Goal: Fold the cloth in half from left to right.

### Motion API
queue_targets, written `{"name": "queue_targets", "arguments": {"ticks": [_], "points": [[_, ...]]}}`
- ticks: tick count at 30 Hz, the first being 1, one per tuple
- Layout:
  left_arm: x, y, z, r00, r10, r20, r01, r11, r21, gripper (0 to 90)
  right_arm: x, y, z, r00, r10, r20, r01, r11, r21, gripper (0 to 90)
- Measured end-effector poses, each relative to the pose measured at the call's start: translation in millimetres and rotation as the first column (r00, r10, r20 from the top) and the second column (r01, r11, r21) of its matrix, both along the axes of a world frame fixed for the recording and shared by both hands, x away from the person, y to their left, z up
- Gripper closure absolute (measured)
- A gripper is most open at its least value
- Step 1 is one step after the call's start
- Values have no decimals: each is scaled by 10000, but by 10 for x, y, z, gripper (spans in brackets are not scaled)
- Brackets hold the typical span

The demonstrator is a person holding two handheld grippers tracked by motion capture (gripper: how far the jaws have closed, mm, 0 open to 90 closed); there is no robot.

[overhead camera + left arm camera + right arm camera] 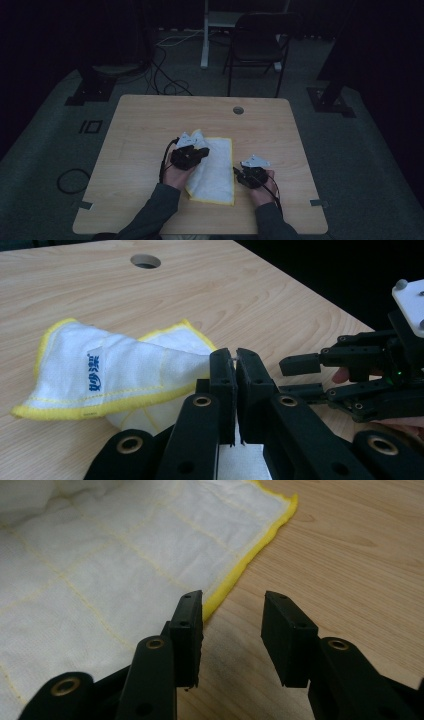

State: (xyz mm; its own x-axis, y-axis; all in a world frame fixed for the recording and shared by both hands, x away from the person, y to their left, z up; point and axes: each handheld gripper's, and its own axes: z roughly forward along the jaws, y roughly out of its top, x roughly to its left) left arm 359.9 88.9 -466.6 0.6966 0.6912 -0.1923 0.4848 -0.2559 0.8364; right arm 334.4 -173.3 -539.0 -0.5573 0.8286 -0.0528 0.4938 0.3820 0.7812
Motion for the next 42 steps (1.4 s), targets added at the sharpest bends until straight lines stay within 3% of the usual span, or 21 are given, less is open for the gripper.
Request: {"name": "queue_targets", "arguments": {"ticks": [20, 26, 42], "points": [[60, -210, -55, 9987, -447, -253, 449, 9990, 79, 875, 19, -49, -4, 9995, -319, -86, 319, 9995, 4, 603], [79, -303, -70, 9974, -665, -272, 673, 9973, 304, 875, 23, -62, -3, 9991, -393, -150, 393, 9992, 30, 615], [195, -616, -342, 9904, -1012, -938, 1091, 9906, 829, 874, 47, -125, -19, 9955, -870, -376, 871, 9962, 22, 610]]}}
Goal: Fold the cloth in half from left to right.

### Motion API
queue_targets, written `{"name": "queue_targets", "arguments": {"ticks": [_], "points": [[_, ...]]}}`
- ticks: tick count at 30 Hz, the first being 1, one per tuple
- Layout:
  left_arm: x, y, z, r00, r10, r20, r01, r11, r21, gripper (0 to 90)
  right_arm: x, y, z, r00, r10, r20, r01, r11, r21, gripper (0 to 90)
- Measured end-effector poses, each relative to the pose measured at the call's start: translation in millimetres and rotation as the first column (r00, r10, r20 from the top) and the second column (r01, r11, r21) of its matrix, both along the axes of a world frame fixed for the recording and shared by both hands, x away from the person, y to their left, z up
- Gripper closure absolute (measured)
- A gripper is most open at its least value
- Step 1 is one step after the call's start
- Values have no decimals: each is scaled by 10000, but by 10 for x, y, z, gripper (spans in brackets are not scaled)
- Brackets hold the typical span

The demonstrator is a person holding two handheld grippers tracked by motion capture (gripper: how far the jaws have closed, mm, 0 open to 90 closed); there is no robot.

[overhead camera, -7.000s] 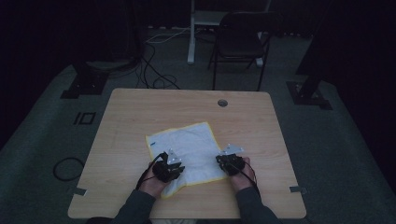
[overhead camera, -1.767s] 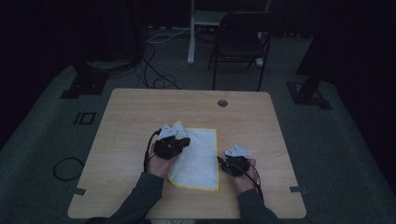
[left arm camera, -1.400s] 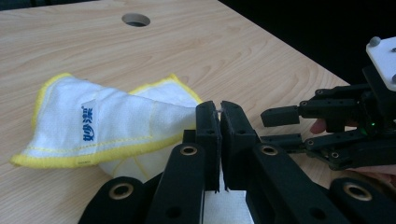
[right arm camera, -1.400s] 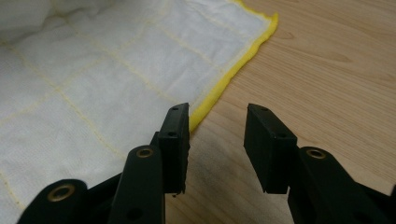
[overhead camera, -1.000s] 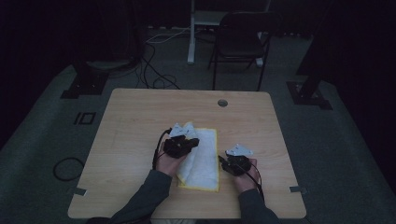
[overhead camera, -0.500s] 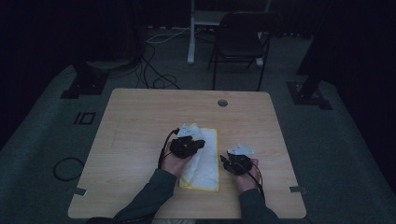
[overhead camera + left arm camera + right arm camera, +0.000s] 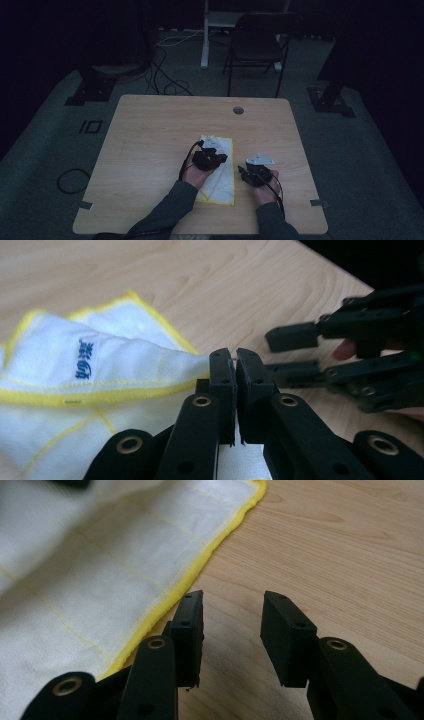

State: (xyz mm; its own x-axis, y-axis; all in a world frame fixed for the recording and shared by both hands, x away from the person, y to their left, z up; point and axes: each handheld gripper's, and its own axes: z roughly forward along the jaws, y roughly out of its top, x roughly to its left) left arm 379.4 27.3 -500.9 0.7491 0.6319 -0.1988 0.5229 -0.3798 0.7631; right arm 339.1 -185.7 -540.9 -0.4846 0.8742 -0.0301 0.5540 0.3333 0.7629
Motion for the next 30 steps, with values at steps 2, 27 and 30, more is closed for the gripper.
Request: {"name": "queue_targets", "arguments": {"ticks": [2, 27, 30], "points": [[21, -27, -76, 9998, 114, -168, -111, 9998, 178, 869, 1, -1, -2, 10000, 17, -3, -17, 10000, -3, 613], [-321, 656, -127, 9981, 607, 98, -612, 9961, 630, 898, -12, 9, -3, 10000, 65, 5, -65, 10000, 48, 613], [-338, 679, -219, 9978, 649, -112, -640, 9955, 693, 900, -14, 10, -2, 10000, 75, 20, -75, 10000, 60, 613]]}}
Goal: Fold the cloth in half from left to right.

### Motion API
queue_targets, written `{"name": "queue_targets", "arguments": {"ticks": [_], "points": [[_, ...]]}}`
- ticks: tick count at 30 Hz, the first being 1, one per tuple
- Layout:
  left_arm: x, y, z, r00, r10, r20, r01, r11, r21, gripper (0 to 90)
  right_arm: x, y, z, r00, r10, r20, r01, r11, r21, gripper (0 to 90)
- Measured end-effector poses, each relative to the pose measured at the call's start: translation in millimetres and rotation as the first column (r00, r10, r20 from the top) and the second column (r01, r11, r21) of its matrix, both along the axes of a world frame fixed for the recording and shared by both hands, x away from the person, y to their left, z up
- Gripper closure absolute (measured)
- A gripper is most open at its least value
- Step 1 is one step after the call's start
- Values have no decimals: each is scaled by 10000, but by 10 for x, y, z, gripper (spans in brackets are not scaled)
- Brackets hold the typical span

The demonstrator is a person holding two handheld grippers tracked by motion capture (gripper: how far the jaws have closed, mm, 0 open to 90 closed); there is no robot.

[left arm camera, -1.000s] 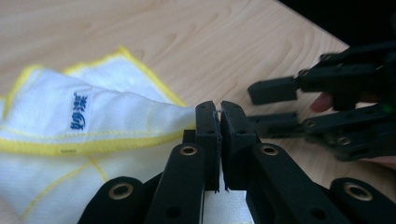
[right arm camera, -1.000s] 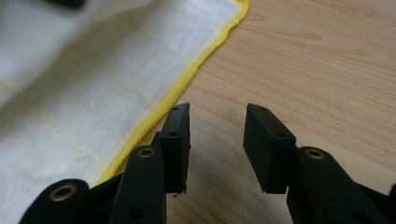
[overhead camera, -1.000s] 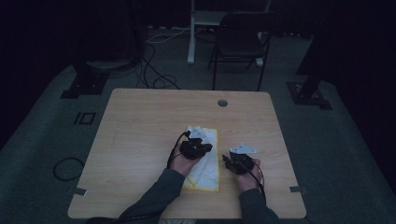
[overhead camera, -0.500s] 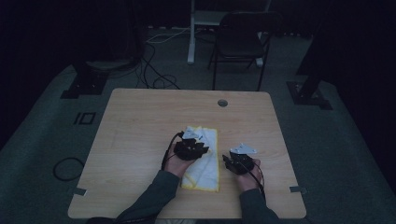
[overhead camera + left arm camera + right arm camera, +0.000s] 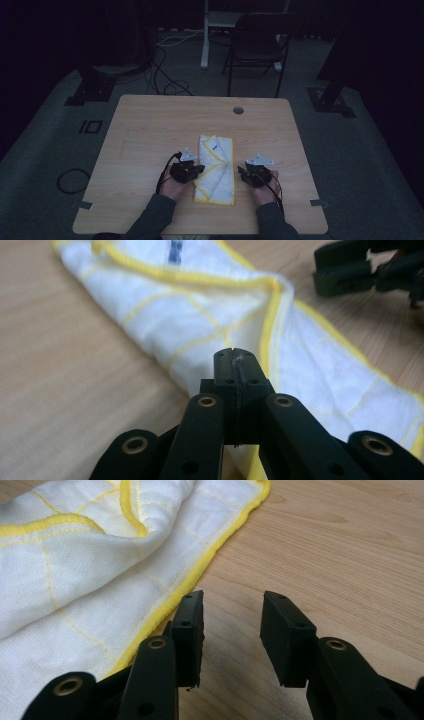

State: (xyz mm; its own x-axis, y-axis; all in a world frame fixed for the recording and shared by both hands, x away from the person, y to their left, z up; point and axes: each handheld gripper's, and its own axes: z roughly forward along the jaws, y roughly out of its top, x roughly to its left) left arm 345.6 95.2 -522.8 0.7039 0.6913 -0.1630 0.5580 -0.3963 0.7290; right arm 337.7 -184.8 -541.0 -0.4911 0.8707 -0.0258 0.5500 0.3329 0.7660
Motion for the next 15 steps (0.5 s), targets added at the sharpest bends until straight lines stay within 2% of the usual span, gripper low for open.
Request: {"name": "queue_targets", "arguments": {"ticks": [6, 10, 15], "points": [[-107, -51, -27, 9984, -534, 162, 530, 9984, 208, 900, -1, 5, -2, 10000, 34, 25, -34, 10000, -1, 613], [-163, -102, -34, 9966, -812, 140, 810, 9966, 144, 892, -2, 6, -2, 10000, 38, 31, -38, 10000, 5, 614], [-251, -226, -25, 9905, -1361, 171, 1360, 9907, 63, 877, -3, 9, -1, 10000, 40, 55, -40, 10000, 4, 614]]}}
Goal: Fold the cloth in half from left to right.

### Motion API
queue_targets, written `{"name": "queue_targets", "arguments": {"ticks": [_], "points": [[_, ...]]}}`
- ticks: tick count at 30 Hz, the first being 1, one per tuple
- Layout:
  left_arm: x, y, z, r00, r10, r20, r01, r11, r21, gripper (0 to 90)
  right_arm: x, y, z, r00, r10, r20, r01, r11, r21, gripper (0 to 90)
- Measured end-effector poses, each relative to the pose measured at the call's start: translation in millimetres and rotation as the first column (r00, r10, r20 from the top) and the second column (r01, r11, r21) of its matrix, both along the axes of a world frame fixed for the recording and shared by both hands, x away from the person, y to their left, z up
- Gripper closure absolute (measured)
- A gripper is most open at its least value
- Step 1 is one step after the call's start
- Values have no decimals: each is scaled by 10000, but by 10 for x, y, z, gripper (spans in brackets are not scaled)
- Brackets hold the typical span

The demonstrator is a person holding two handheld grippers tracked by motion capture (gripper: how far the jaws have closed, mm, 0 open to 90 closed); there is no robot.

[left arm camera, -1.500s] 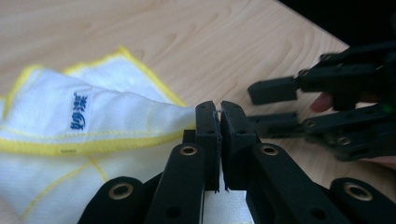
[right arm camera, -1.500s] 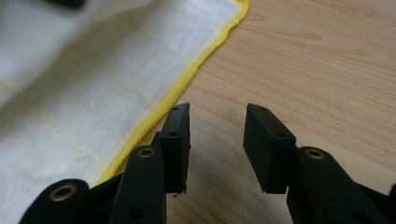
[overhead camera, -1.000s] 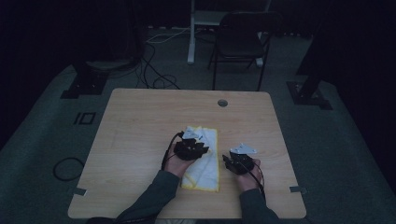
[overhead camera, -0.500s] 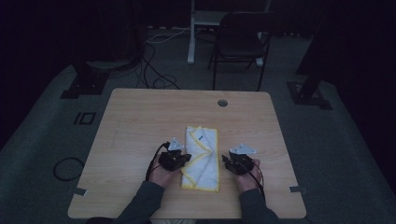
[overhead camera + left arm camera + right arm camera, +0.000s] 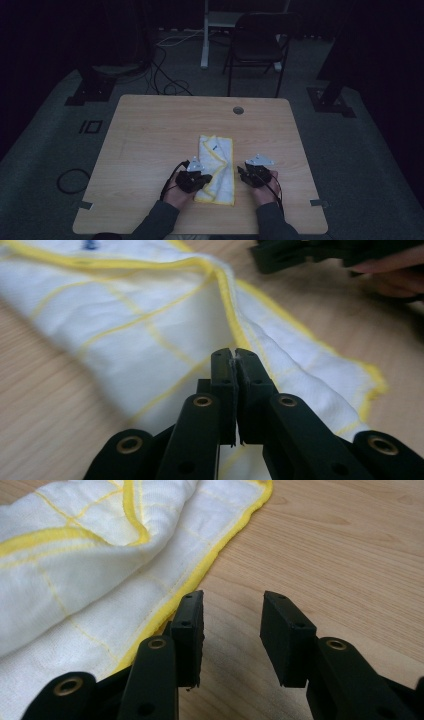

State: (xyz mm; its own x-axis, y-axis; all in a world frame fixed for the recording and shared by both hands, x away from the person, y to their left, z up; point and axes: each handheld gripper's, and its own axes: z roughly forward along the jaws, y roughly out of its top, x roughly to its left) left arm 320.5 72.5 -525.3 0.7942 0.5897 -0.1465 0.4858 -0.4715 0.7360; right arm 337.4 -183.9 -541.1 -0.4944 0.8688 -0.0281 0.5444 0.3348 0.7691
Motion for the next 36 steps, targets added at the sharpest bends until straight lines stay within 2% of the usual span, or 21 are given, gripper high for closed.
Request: {"name": "queue_targets", "arguments": {"ticks": [3, 6, 9, 14, 20, 24, 29, 33, 36], "points": [[-62, -72, 8, 9984, -566, 43, 567, 9979, -311, 861, 3, -5, 0, 10000, -3, -2, 3, 10000, 11, 614], [-105, -144, 2, 9949, -998, 149, 1002, 9947, -251, 845, 4, -8, 3, 10000, 1, 18, -1, 10000, 11, 613], [-108, -142, -17, 9958, -912, 122, 914, 9957, -168, 842, 4, -11, 12, 10000, 5, 53, -5, 10000, 29, 613], [-121, -59, -30, 9978, -595, 298, 597, 9982, -58, 842, 7, 14, 40, 9998, 135, 158, -136, 9999, 99, 613], [-132, 78, -44, 9983, -199, 549, 193, 9997, 113, 836, 12, 130, 113, 9971, 606, 453, -611, 9981, 118, 602], [-151, 176, -84, 9974, 156, 698, -167, 9997, 156, 837, 71, 239, 139, 9940, 968, 501, -972, 9952, 65, 566], [-137, 239, -98, 9967, 343, 740, -357, 9992, 169, 837, 190, 400, 140, 9902, 1349, 364, -1348, 9909, -73, 516], [-129, 240, -120, 9973, 323, 653, -342, 9990, 292, 838, 292, 555, 121, 9860, 1642, 301, -1628, 9857, -446, 498], [-128, 242, -158, 9980, 338, 527, -355, 9989, 315, 838, 333, 615, 118, 9856, 1666, 306, -1641, 9839, -711, 486]]}}
